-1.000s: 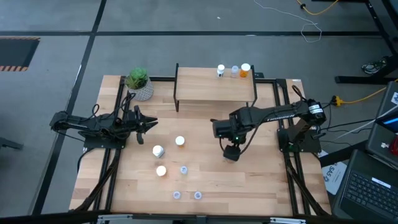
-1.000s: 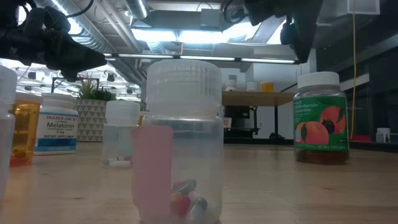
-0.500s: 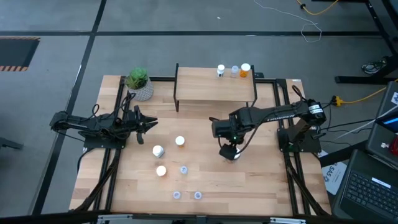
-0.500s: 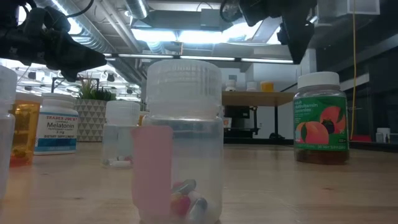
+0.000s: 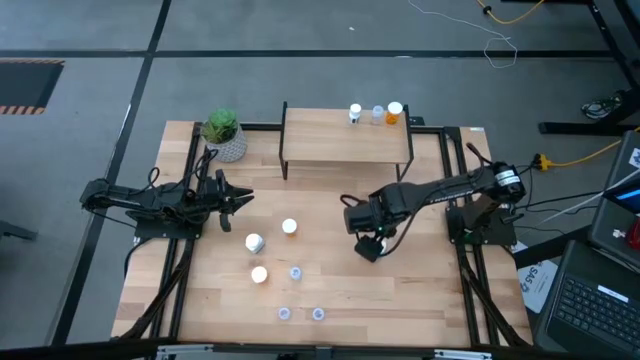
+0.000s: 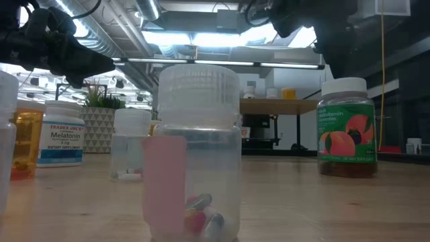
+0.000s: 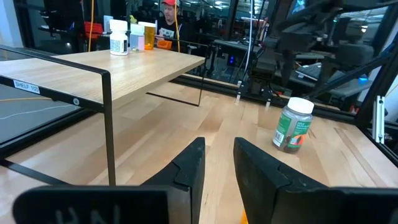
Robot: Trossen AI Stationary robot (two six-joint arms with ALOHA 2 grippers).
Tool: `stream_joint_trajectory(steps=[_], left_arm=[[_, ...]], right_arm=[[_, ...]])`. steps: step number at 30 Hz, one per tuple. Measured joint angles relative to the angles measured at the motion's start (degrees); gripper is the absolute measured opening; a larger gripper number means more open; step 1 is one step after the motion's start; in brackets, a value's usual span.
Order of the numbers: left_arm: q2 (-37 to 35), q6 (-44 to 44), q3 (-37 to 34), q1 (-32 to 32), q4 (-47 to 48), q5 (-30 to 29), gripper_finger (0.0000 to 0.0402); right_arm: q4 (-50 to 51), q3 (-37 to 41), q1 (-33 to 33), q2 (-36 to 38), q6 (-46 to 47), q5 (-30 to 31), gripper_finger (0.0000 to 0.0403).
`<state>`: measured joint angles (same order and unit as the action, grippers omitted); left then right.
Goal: Pick and place medicine bottles onto shelf by color
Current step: Put the green pill bottle on the shelf
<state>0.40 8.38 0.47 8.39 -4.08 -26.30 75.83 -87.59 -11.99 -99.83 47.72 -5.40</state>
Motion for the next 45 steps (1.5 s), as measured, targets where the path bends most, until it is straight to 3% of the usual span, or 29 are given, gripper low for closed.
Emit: stream_joint_trajectory(steps=[14,25,45], left_arm=[[0.0,0.0,0.0,0.01,0.04,-0.02,0.008],[0.0,-0.02,0.0,0.01,0.09,-0.02,0.008],[-0.02,-0.02,0.0,0.0,0.11,-0.02,0.008]], right_arm=[[-7.97,0.65,-3.24,0.02,-0.42,-0.81,0.0316],[-4.74,0.65,-3.38,0.02,3.07,3.79,0.0316],[-4.15,2.19,-3.35,-2.56,11.72,4.01,0.0316]])
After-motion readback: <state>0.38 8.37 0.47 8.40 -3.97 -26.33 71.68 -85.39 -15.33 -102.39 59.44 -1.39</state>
